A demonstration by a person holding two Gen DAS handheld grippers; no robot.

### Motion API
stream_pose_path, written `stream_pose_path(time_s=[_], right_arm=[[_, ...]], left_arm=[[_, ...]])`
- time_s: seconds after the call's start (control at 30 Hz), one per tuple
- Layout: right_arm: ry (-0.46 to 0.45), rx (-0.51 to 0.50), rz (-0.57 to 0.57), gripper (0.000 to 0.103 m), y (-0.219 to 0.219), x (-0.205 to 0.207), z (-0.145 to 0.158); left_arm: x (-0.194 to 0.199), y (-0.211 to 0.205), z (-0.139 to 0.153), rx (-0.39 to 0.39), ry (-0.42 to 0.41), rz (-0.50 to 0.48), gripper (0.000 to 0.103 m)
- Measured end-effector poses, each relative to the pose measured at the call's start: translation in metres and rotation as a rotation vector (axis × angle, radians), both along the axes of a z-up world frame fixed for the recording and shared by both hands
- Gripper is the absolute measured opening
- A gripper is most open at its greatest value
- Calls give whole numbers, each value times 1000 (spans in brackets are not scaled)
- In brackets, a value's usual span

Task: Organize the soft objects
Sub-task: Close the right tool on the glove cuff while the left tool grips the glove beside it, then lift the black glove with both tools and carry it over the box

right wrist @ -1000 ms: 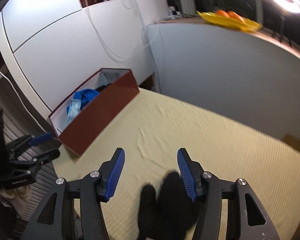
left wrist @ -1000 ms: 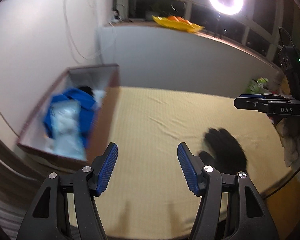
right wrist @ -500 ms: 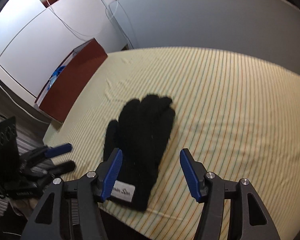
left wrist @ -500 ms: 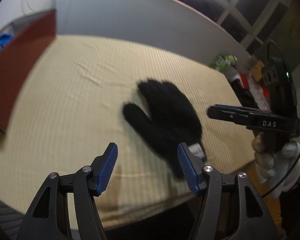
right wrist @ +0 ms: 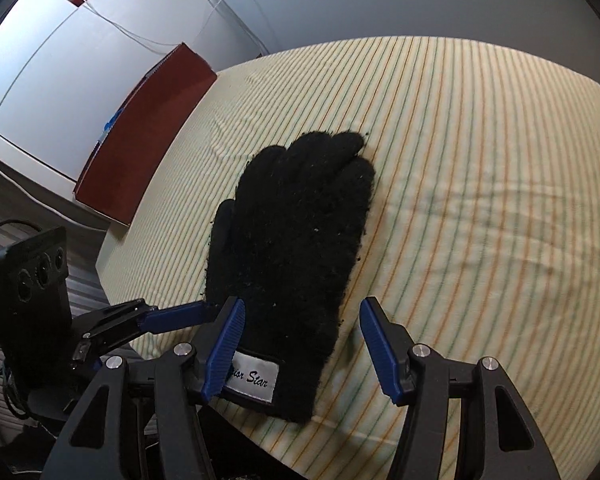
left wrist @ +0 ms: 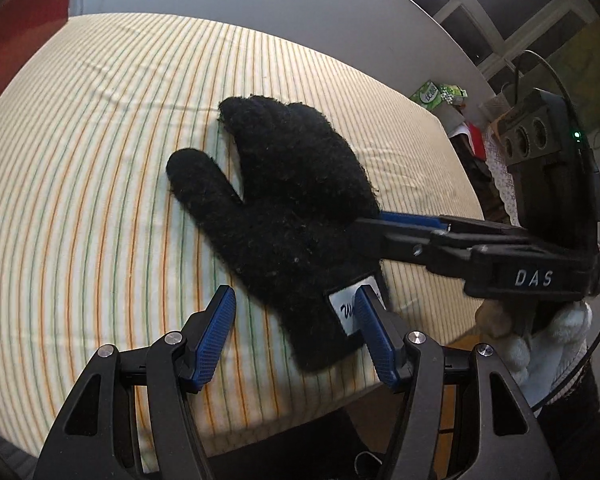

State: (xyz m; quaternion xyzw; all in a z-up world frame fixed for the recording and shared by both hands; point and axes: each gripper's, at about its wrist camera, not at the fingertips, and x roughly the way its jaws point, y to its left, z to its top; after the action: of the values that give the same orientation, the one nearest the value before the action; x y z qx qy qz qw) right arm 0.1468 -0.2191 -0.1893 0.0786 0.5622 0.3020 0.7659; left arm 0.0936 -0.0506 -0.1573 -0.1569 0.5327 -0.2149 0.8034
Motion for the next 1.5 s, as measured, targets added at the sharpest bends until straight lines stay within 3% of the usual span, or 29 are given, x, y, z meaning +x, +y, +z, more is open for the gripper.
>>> stream_pose_path(time_s=[0.1,0.4,0.53,0.9,1.17,1.5], right_arm=[[29,17,19,45,5,-1,-5],[32,30,14,20,10,-5,-2],[20,40,15,13,11,-8,4],[-110,22,57,8,41,-29,46],[-236,20,107,7,67,-34,94],[-371,54,195,7,139,-21,158]], left_arm=[[2,-4,-1,5,-14,1,60],[8,-9,1,18,-57,7,22],[10,-5,2,11,-67,14,15],[-1,18,32,-23,-158,65,13],[-6,43,67,-44,-249,103,13],[5,112,112,-40,-354,204,13]])
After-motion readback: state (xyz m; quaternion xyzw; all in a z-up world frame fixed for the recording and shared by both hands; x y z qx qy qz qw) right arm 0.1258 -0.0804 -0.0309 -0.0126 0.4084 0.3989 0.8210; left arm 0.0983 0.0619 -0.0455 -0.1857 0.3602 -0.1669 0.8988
